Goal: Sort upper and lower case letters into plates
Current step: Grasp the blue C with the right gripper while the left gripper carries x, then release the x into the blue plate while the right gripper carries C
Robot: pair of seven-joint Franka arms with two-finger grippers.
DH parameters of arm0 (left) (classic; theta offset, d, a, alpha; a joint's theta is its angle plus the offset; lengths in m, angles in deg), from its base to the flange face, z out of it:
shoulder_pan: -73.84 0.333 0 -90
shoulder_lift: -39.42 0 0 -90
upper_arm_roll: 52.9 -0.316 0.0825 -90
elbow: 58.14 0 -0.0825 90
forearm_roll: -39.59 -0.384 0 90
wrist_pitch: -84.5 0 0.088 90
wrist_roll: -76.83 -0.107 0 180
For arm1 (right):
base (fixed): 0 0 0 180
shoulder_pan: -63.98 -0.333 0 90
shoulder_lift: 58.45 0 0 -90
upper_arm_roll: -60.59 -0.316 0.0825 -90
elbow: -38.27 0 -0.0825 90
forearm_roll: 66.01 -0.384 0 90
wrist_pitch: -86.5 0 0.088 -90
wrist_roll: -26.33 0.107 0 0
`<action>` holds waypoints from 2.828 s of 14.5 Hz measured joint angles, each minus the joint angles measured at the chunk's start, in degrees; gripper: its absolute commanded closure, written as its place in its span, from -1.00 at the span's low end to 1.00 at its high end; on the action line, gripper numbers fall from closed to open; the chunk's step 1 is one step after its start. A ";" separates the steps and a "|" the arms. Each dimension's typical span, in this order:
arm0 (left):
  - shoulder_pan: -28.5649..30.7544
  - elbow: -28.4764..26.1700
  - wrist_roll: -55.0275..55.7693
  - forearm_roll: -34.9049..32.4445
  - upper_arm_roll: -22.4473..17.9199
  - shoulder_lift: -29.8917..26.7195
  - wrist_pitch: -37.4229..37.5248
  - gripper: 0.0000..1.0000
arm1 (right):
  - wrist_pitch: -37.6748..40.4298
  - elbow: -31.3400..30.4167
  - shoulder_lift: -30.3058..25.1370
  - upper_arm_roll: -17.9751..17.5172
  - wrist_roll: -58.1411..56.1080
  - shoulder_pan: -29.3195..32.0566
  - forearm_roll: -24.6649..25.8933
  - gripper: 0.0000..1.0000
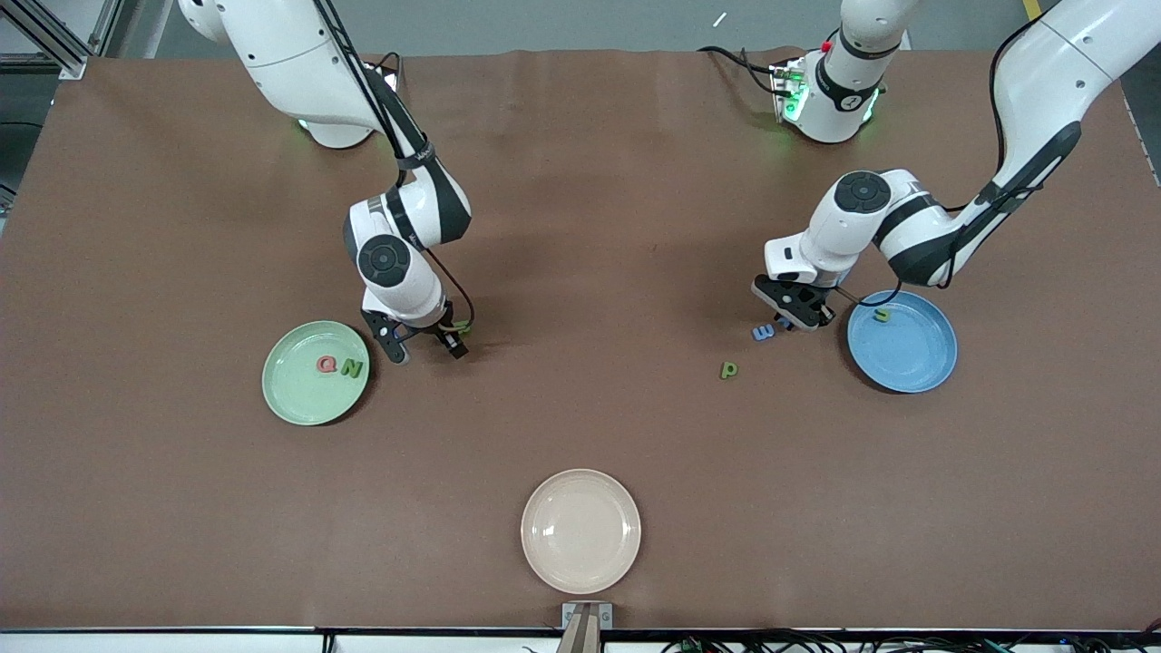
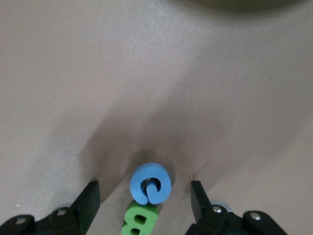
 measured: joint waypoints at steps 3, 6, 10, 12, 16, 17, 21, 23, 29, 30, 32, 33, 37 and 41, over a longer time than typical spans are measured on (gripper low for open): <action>4.21 0.91 -3.56 8.81 7.60 -0.04 7.65 0.66 | 0.01 -1.01 -0.70 0.00 -0.01 -0.14 0.00 -0.49; 12.48 4.39 -13.80 18.81 15.35 -0.08 17.06 0.65 | 0.08 -1.76 -1.52 -0.01 -0.03 -0.54 0.00 -0.46; 20.75 10.17 -25.96 24.65 19.61 -0.08 26.58 0.64 | 0.09 -2.04 -1.65 0.00 -0.15 -0.63 0.00 -0.44; 23.64 10.35 -30.33 24.82 19.40 -0.04 26.99 0.65 | 0.09 -2.08 -1.69 0.12 -0.67 -0.63 0.00 -0.44; 27.67 10.26 -38.14 24.75 15.04 0.08 24.88 0.65 | 0.09 -2.13 -1.80 0.55 -1.46 -0.60 0.00 -0.41; 27.67 10.20 -39.25 24.53 13.27 0.14 23.78 0.65 | 0.09 -2.14 -1.81 0.66 -1.74 -0.56 0.00 -0.38; 27.52 9.53 -39.95 20.10 8.67 0.45 19.75 0.65 | 0.08 -2.16 -1.84 1.06 -3.13 -0.05 0.00 -0.22; 27.31 9.48 -39.92 18.15 8.33 0.58 19.35 0.65 | 0.08 -2.17 -1.84 1.07 -3.25 -0.03 0.00 0.02; 23.87 9.31 -39.82 13.92 1.46 2.67 14.31 0.65 | -0.04 -2.24 -2.02 1.07 -3.26 -0.02 0.00 0.92; 23.01 9.33 -39.82 13.77 0.20 3.09 13.44 0.65 | -0.04 -2.24 -2.02 1.07 -3.26 -0.02 0.00 0.98; 21.32 9.34 -38.98 13.75 -1.54 3.58 12.30 0.65 | -0.04 -2.24 -2.04 1.08 -3.26 -0.01 0.00 1.00; 20.55 9.34 -38.28 13.73 -2.00 3.63 11.99 0.65 | -0.06 -2.23 -2.13 1.14 -3.27 0.10 0.00 1.00; 19.22 9.36 -36.76 13.68 -2.26 3.63 11.78 0.46 | 2.51 -1.89 -5.12 1.41 -9.42 4.47 0.00 1.00; 19.23 9.60 -36.67 13.24 -2.76 3.64 11.76 -0.99 | 7.56 -1.24 -9.56 1.70 -21.51 13.22 0.01 1.00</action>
